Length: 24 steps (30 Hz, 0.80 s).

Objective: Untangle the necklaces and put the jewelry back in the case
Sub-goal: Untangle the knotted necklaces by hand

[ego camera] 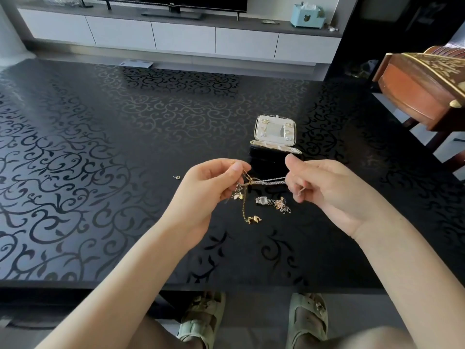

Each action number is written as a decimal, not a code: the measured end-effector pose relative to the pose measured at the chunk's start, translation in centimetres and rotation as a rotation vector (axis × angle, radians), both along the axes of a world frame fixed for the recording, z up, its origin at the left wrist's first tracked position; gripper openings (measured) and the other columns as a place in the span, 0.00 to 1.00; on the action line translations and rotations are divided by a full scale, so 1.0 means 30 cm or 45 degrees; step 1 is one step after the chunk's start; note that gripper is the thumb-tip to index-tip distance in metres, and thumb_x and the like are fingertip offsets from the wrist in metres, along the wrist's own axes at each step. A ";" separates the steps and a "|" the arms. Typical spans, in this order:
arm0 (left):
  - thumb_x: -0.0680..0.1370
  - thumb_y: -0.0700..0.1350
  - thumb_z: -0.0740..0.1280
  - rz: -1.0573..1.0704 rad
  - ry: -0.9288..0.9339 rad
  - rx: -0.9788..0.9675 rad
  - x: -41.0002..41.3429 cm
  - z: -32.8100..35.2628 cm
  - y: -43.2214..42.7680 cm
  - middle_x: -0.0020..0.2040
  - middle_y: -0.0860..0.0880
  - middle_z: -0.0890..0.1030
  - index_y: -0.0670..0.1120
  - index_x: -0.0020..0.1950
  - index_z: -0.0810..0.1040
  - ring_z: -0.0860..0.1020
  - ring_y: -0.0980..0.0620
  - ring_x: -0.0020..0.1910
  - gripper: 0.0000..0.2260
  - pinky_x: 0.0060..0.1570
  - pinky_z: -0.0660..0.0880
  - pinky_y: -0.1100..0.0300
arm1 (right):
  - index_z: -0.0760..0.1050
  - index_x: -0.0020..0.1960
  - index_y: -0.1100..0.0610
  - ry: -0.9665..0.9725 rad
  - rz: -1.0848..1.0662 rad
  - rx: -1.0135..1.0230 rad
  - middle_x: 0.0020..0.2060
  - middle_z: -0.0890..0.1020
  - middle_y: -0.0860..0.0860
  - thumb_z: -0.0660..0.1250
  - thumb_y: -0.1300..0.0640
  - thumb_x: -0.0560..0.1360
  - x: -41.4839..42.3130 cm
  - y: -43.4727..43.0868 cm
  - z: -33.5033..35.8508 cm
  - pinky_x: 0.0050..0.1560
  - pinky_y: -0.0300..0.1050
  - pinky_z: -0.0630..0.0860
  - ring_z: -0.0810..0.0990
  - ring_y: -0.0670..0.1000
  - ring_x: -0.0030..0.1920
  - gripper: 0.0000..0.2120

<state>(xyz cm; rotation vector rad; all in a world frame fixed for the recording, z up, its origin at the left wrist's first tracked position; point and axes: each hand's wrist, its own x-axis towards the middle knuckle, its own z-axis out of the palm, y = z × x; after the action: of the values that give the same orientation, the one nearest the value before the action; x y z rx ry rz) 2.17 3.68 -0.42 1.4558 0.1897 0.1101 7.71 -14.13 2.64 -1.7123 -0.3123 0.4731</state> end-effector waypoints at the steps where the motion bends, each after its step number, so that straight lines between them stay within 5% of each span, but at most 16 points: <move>1: 0.78 0.41 0.63 -0.008 0.015 -0.028 0.000 -0.001 0.002 0.34 0.53 0.76 0.48 0.43 0.83 0.71 0.56 0.37 0.09 0.44 0.71 0.63 | 0.64 0.23 0.55 0.045 -0.031 0.057 0.30 0.74 0.51 0.65 0.43 0.66 0.001 0.001 -0.003 0.44 0.44 0.72 0.73 0.49 0.35 0.21; 4: 0.78 0.41 0.64 -0.032 0.060 -0.135 0.003 -0.001 0.005 0.35 0.53 0.76 0.47 0.42 0.83 0.71 0.56 0.36 0.09 0.42 0.71 0.64 | 0.65 0.23 0.55 0.296 -0.062 0.341 0.33 0.80 0.55 0.64 0.46 0.68 0.003 0.003 -0.005 0.52 0.47 0.79 0.81 0.51 0.39 0.20; 9: 0.77 0.40 0.64 -0.038 0.069 -0.295 0.006 0.005 0.004 0.34 0.52 0.76 0.45 0.44 0.82 0.73 0.57 0.35 0.07 0.43 0.73 0.63 | 0.64 0.27 0.54 0.474 -0.089 0.506 0.23 0.66 0.49 0.65 0.47 0.70 -0.005 0.008 0.000 0.33 0.43 0.75 0.69 0.47 0.26 0.18; 13: 0.77 0.41 0.65 -0.026 0.035 -0.276 -0.001 0.009 0.011 0.34 0.52 0.79 0.46 0.44 0.83 0.76 0.57 0.37 0.07 0.44 0.76 0.64 | 0.73 0.37 0.56 0.123 -0.037 0.184 0.24 0.64 0.48 0.71 0.52 0.65 -0.015 0.011 -0.007 0.27 0.38 0.60 0.61 0.46 0.24 0.10; 16: 0.76 0.41 0.65 -0.028 0.026 -0.240 -0.003 0.010 0.008 0.35 0.51 0.80 0.45 0.45 0.82 0.78 0.56 0.37 0.06 0.42 0.77 0.64 | 0.81 0.43 0.50 -0.283 0.017 -0.080 0.26 0.71 0.45 0.74 0.55 0.66 -0.037 0.023 -0.013 0.32 0.35 0.66 0.68 0.44 0.28 0.07; 19: 0.76 0.41 0.66 -0.030 0.014 -0.198 -0.006 0.015 0.000 0.34 0.51 0.80 0.44 0.46 0.81 0.79 0.55 0.36 0.05 0.40 0.77 0.64 | 0.82 0.41 0.44 -0.601 -0.014 -0.315 0.30 0.72 0.43 0.73 0.48 0.64 -0.055 0.050 -0.027 0.35 0.35 0.66 0.67 0.42 0.29 0.06; 24: 0.74 0.42 0.68 0.001 0.004 -0.139 -0.008 0.026 -0.010 0.34 0.50 0.82 0.43 0.43 0.81 0.81 0.55 0.36 0.03 0.38 0.78 0.65 | 0.82 0.43 0.42 -0.808 -0.106 -0.502 0.33 0.73 0.43 0.70 0.41 0.64 -0.072 0.076 -0.043 0.35 0.33 0.63 0.70 0.42 0.32 0.09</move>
<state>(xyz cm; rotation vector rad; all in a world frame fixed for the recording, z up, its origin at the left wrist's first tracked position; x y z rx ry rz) 1.92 3.37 0.35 1.3472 0.1961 0.0961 5.56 -11.84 1.35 -2.2302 -0.6291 -0.0968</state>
